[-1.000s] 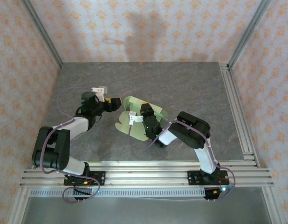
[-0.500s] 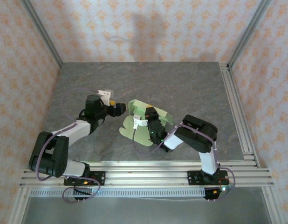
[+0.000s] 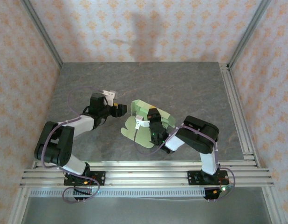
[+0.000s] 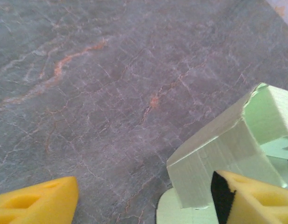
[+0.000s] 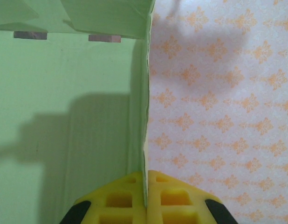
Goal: Fold the paper box
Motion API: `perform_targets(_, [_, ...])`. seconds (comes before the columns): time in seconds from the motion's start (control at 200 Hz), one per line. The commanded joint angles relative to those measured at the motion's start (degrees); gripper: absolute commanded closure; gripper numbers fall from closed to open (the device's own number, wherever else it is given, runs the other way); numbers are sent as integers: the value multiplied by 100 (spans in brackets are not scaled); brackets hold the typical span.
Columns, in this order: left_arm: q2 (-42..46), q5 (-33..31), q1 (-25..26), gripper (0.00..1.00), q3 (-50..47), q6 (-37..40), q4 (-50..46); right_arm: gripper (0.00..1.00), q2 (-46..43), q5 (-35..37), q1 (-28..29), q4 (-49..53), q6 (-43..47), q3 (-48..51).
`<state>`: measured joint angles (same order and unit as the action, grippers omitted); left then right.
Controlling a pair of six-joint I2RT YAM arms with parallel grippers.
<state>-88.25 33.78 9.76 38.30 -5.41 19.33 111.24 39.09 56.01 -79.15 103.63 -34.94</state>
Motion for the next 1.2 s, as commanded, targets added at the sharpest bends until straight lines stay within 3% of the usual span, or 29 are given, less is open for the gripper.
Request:
perform_targets(0.0, [-344,187,54,34,371,278,-149,100,-234,156,42,-133,-106,75])
perform_targets(0.2, [-829,1058,134,35,850,879,-406,100,-228,186,40,-132,-132,60])
perform_targets(0.475, [-1096,1675,204,35,1150,1328,-826,100,-222,221,42,-132,-142,57])
perform_targets(0.851, [-1213,1796,406,36,1267,1647,-1055,100,-173,221,33,-130,-172,13])
perform_targets(1.196, [-1444,1590,531,44,1511,1588,-1020,100,-200,226,42,-133,-186,6])
